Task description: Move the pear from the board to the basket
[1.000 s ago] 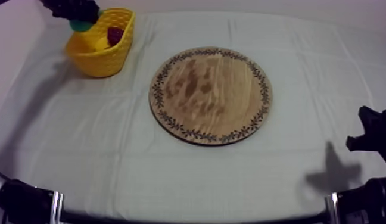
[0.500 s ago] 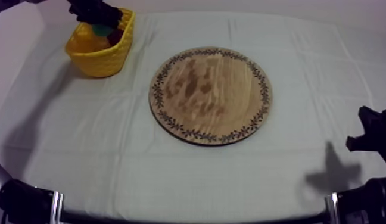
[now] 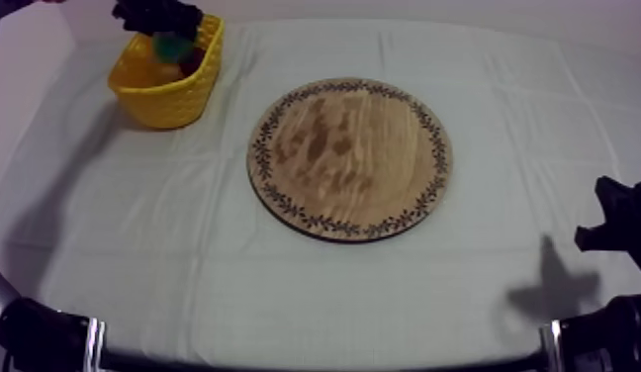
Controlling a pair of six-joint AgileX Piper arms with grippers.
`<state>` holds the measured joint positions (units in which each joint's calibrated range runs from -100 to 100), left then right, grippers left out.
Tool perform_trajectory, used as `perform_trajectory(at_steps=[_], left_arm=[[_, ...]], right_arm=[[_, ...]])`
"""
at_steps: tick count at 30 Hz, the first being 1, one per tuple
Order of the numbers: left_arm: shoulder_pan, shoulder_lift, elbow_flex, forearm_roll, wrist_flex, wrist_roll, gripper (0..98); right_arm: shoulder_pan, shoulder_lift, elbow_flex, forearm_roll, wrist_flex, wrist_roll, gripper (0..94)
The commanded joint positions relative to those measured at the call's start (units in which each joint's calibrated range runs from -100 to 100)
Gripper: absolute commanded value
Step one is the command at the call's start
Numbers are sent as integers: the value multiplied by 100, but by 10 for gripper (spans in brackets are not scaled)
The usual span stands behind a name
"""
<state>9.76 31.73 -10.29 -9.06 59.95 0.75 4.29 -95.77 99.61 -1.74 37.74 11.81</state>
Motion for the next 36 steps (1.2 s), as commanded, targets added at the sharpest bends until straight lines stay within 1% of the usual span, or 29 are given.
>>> perform_trajectory(at_steps=[1,4,7,10,13,16,17,19,21,23,27,29,32,34,36], left_arm=[[-8,-82,85,5,-26,2,916],[-40,-264,227,11,-57,21,932],[-77,-547,377,-2,-73,80,909],[-107,-1048,624,-74,-156,274,865],[-139,-1794,1076,-170,-240,477,860],[-211,-2664,1715,-253,-494,658,860],[-248,-2963,1952,-269,-616,708,845],[-330,-3572,2438,-289,-861,774,789],[-413,-4178,2949,-305,-1106,819,692],[-480,-4775,3455,-327,-1318,813,546],[-540,-5846,4342,-442,-1574,838,257],[-538,-6307,4702,-501,-1643,853,156],[-535,-6951,5158,-566,-1708,908,82],[-561,-7395,5477,-578,-1838,928,59],[-619,-7884,5881,-575,-2125,975,45]], right_arm=[[0,1,5,1,0,-1,5],[0,1,5,1,0,-1,5],[0,1,5,1,0,-1,5],[0,1,5,1,0,-1,5],[0,1,5,1,0,-1,5],[0,1,5,1,0,-1,5],[0,1,5,1,0,-1,5],[0,1,5,1,0,-1,5],[0,1,5,1,0,-1,5],[0,1,5,1,0,-1,5],[0,1,5,1,0,-1,5],[0,1,5,1,0,-1,5],[0,1,5,1,0,-1,5],[0,1,5,1,0,-1,5],[0,1,5,1,0,-1,5]])
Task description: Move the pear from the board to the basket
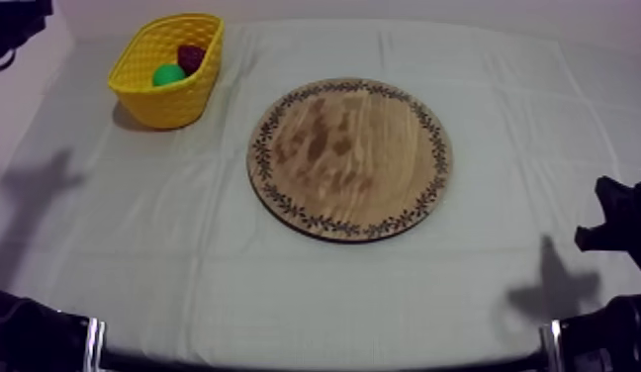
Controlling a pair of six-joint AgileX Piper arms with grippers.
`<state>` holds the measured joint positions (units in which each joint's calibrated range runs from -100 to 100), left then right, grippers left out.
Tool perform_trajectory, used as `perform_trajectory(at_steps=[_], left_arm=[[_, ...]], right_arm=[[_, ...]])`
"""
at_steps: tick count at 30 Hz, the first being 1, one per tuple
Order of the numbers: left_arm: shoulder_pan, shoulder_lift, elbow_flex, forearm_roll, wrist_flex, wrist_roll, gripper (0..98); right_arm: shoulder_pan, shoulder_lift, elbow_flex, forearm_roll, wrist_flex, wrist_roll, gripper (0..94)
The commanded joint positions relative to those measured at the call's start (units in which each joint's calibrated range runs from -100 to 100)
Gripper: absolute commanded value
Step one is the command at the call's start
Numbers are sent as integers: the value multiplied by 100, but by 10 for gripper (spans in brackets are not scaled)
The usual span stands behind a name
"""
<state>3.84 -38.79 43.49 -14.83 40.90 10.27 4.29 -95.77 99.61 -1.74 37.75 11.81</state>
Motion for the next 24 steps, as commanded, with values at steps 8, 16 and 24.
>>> perform_trajectory(at_steps=[8,16,24], left_arm=[[-229,-3123,2610,0,-1375,266,8],[-222,-4967,4414,-4,-1643,265,1],[-244,-5864,5298,154,-1501,35,0]], right_arm=[[0,1,5,1,0,-1,5],[0,1,5,1,0,-1,5],[0,1,5,1,0,-1,5]])
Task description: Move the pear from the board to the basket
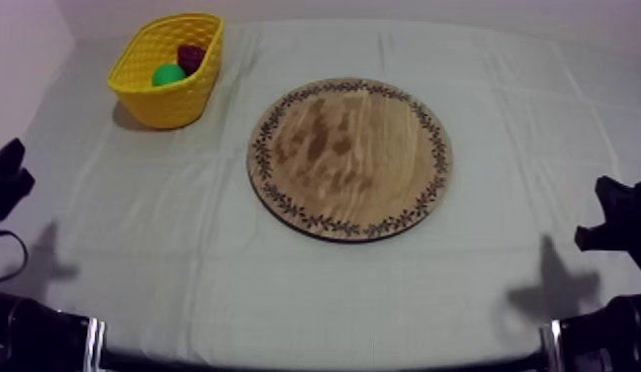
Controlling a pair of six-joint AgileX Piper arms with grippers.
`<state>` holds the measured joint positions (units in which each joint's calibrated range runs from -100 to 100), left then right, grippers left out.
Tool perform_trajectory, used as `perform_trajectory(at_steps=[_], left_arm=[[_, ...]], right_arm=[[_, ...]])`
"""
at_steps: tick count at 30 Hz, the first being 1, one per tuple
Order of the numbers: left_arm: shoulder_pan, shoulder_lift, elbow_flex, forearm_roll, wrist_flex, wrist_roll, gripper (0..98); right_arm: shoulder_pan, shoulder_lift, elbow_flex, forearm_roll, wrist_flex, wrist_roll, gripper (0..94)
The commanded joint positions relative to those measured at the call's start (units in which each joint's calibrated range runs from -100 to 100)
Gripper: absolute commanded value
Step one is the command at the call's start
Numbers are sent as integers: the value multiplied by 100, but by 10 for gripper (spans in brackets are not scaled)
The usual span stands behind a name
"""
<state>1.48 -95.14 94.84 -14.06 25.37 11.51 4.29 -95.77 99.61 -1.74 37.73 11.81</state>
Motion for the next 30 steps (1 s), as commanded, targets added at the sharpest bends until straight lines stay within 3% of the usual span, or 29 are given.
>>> perform_trajectory(at_steps=[1,7,14,30], left_arm=[[-19,-298,209,162,105,-173,0],[-60,-441,443,684,188,-685,0],[-156,-458,500,969,307,-946,1],[-292,-460,496,1083,643,-1130,1]], right_arm=[[0,1,5,1,1,-1,5],[0,1,5,1,1,-1,5],[0,1,5,1,1,-1,5],[0,1,5,1,1,-1,5]])
